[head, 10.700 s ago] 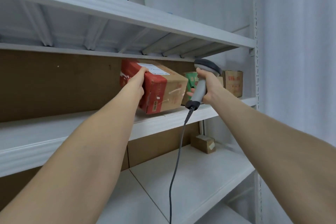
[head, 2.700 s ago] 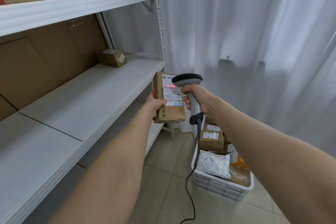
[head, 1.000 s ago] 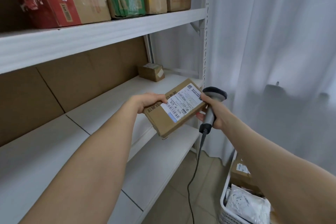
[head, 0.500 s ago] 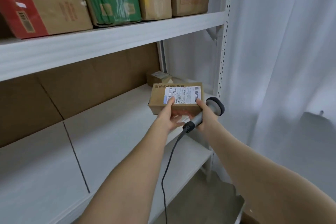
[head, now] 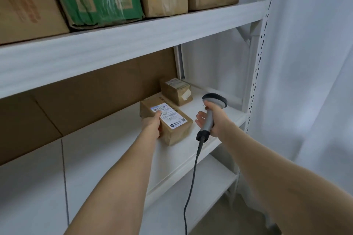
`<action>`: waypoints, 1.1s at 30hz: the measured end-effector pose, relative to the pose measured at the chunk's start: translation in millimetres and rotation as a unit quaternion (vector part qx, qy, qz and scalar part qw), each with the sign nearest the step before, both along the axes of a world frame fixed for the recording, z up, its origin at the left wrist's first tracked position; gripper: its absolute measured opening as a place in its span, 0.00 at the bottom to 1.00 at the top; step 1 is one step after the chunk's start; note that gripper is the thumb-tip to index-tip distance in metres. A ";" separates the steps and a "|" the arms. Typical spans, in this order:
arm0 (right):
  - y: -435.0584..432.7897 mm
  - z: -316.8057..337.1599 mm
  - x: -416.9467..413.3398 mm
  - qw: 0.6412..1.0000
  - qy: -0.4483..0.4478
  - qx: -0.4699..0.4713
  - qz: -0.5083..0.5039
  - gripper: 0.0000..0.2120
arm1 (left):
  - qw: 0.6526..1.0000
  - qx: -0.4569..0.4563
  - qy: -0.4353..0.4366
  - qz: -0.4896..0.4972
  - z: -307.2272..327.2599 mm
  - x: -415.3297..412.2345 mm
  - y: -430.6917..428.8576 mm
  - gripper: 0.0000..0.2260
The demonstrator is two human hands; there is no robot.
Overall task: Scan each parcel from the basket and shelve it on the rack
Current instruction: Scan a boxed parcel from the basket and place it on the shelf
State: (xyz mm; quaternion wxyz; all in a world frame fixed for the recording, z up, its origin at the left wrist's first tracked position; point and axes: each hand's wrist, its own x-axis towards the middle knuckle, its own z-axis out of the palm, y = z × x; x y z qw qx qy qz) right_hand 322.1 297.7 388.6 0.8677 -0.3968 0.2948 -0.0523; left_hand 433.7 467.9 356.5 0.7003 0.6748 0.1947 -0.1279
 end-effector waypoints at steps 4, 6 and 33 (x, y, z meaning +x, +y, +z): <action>-10.3 -2.3 42.1 1.000 0.011 -0.004 -0.004 0.24 | 0.999 0.038 0.012 -0.005 -15.2 51.8 -13.4 0.22; -13.2 -4.2 60.8 1.000 0.017 -0.004 0.000 0.22 | 0.998 0.058 0.021 -0.008 -23.2 73.7 -19.2 0.24; -48.7 -23.9 149.6 1.000 0.020 0.002 0.023 0.16 | 0.650 0.662 -0.193 -0.318 -5.9 142.3 -69.6 0.30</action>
